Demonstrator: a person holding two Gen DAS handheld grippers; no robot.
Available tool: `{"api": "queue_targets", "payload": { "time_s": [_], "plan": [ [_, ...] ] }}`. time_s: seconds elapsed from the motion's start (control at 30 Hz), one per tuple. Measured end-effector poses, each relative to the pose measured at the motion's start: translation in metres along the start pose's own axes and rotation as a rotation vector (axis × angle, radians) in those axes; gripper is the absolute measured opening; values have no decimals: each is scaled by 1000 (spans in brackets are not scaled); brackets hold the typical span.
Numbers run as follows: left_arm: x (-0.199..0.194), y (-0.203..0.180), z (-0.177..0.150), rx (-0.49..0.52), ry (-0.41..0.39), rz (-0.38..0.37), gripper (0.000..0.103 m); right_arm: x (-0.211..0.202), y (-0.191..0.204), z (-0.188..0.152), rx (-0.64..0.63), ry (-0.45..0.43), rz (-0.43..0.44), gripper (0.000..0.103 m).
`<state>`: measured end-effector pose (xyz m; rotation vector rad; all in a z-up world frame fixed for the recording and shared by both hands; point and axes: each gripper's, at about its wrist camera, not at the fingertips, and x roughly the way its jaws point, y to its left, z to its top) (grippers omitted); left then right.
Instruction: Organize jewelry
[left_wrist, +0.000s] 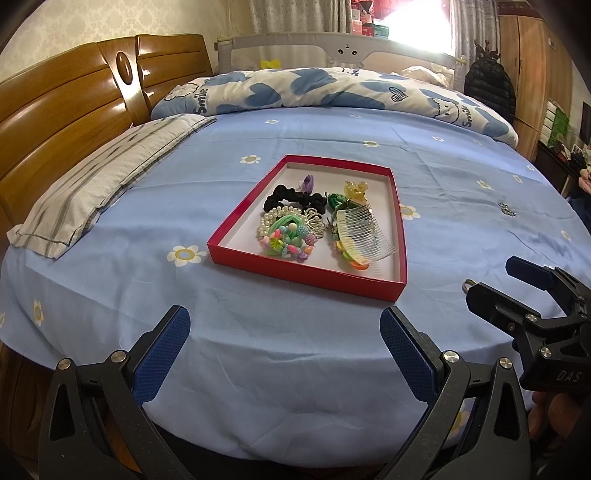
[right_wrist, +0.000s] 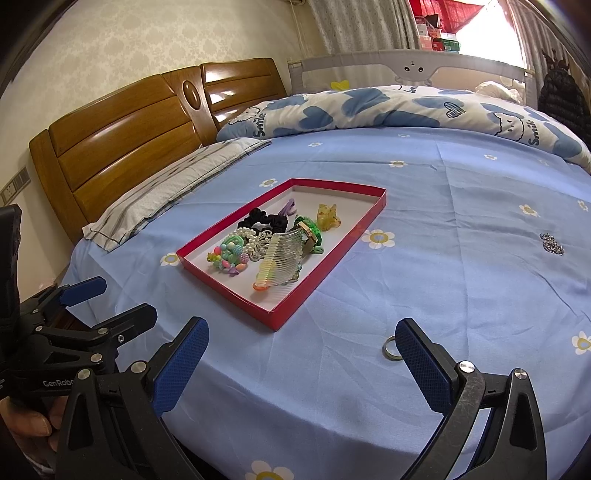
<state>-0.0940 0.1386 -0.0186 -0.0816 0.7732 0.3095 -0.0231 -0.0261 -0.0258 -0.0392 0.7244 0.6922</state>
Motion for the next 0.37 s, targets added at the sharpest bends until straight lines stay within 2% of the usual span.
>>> {"api": "queue_targets", "payload": {
  "time_s": [0.37],
  "plan": [
    [5, 0, 4, -2, 8, -5, 103, 5, -1, -1, 7, 10, 6, 102]
  ]
}}
